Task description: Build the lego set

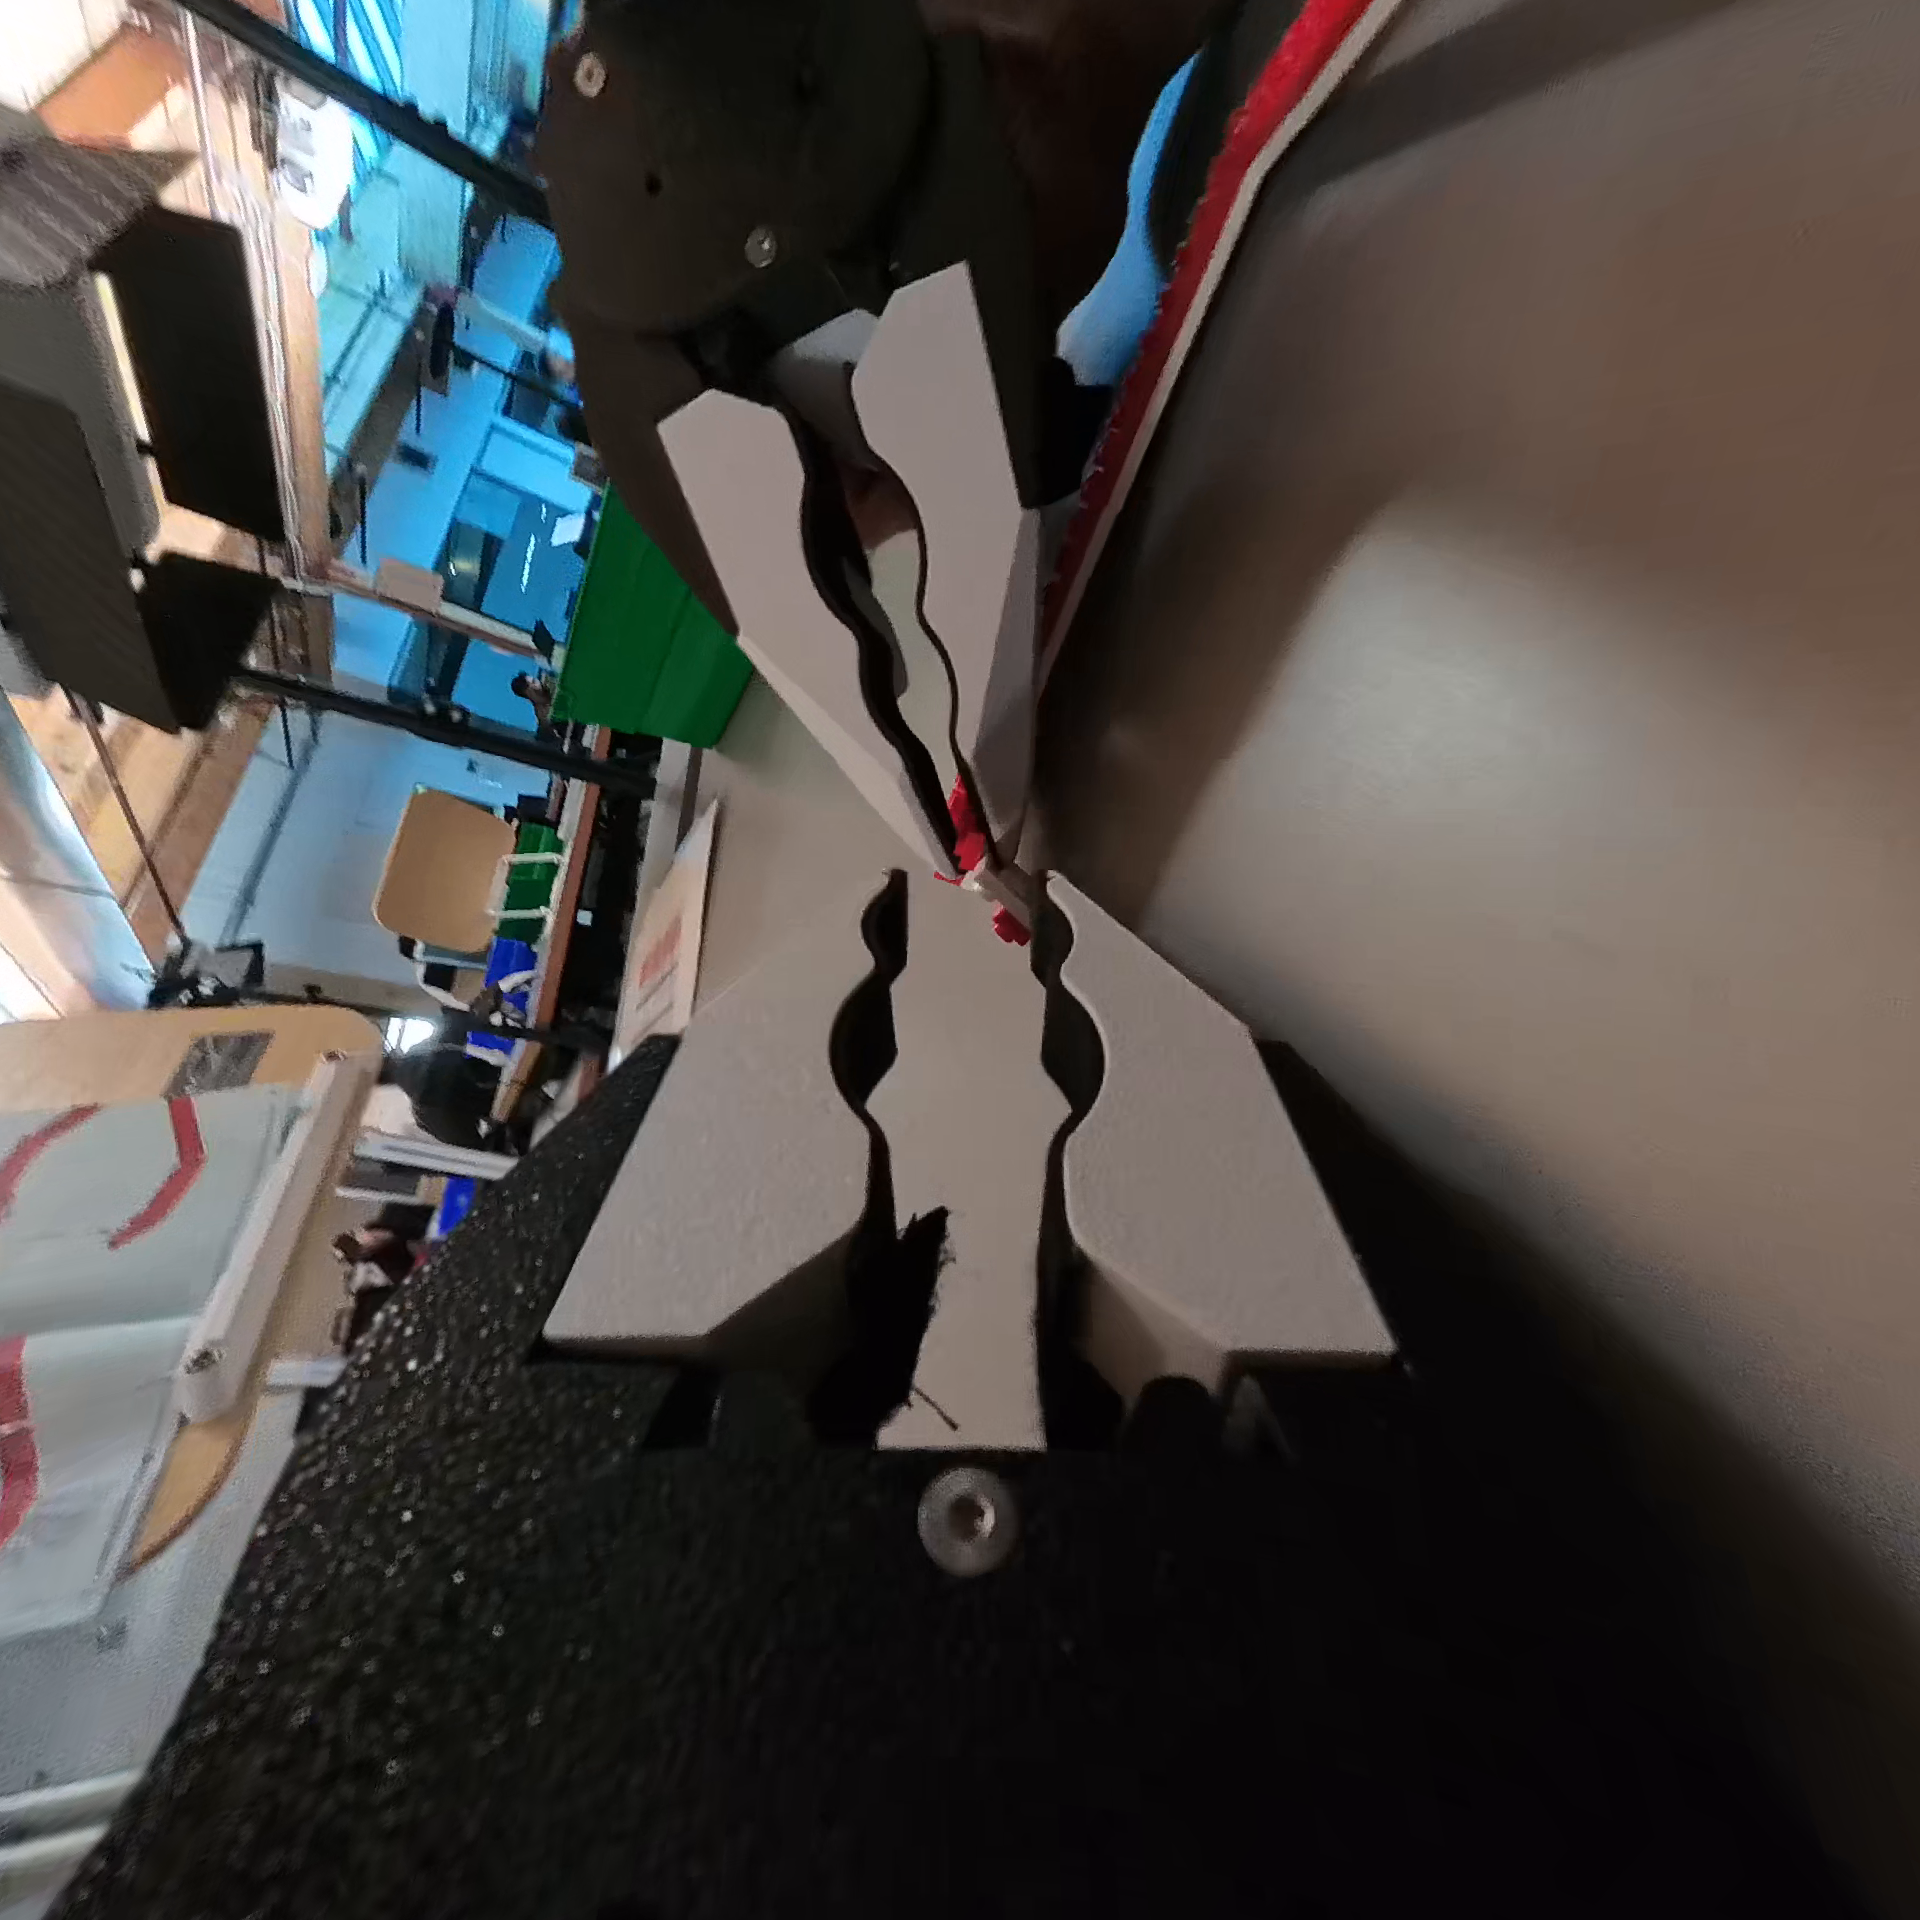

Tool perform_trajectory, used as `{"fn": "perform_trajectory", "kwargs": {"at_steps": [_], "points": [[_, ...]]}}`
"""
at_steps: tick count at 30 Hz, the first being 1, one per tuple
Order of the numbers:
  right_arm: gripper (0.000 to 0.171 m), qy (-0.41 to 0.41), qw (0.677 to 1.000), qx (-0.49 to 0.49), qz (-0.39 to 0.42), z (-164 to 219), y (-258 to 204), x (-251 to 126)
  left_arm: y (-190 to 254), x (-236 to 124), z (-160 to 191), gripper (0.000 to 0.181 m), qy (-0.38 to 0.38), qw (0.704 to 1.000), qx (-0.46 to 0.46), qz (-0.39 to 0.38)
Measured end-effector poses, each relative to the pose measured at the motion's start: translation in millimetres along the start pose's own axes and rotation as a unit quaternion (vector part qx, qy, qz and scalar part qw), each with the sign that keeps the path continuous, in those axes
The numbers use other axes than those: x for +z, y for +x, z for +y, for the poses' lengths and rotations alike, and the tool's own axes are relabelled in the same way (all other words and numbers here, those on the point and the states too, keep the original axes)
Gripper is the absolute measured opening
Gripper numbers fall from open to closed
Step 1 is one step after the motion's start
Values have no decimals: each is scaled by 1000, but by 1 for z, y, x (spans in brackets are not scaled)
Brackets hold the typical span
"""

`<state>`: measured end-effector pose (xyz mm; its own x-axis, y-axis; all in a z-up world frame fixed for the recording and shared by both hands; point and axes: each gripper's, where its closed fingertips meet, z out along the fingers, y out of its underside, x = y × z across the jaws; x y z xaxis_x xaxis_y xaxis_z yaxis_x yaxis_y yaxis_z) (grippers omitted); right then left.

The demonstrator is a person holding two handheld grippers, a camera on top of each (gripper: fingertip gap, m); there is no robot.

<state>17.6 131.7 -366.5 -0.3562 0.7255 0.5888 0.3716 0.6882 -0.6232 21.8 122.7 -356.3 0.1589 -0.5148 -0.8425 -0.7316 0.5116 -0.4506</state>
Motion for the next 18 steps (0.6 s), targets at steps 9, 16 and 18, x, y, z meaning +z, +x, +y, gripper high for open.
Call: {"fn": "perform_trajectory", "kwargs": {"at_steps": [9,16,18], "points": [[4,-12,1000,13,-15,0,-2,-2,4,6,14,3,-59,998,-21,21],[6,-32,991,103,-83,2,-5,-6,8,4,9,3,-41,999,9,33],[7,-35,984,143,-99,2,-5,-6,9,4,8,3,-42,998,13,35]]}}
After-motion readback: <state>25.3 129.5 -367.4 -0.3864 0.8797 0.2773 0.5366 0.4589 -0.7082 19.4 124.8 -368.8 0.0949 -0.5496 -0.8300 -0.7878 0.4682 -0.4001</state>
